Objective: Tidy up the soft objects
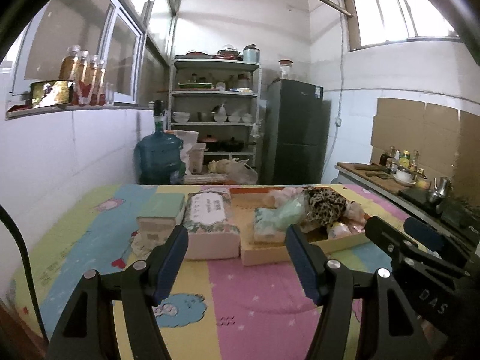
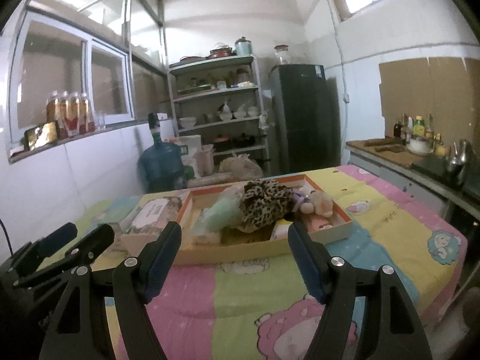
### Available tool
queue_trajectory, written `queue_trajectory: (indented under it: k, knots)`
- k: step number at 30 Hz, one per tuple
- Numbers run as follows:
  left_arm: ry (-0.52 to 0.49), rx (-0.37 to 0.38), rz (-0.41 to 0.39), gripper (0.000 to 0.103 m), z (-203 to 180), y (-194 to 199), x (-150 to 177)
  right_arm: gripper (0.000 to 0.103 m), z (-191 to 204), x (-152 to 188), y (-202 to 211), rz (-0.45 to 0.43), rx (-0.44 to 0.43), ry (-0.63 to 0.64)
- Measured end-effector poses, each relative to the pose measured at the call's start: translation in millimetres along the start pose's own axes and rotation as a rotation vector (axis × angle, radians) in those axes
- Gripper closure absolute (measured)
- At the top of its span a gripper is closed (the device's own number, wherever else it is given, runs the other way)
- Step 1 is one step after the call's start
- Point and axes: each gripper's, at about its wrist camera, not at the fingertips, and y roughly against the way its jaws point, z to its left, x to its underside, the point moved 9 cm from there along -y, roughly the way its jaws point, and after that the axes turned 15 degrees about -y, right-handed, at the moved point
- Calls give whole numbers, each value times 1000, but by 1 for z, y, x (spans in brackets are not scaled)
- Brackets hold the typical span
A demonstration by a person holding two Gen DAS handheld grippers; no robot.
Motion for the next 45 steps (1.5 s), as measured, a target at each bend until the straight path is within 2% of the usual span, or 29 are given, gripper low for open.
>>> queue_trajectory:
  k: [7,12,17,23,30,37,45]
  knots:
    - [18,-85,29,36,13,19,17,25,5,8,17,19,-64,-55]
    - [39,-130,55,36,22,30,26,25,11,9,29,-8,-23,-27]
    - [37,-137,47,36,23,43,26,25,13,16,36,-8,13,-9]
    - [37,-152,24,36,23,59,24,25,19,26,44,22,4,-10]
    - [42,-166,20,36,24,69,23,25,20,24,59,1,44,7]
    - [32,-159,27,36,17,73,28,25,17,28,63,16,59,15]
    - [32,-132,26,36,11,75,28,25,20,27,71,-19,80,46]
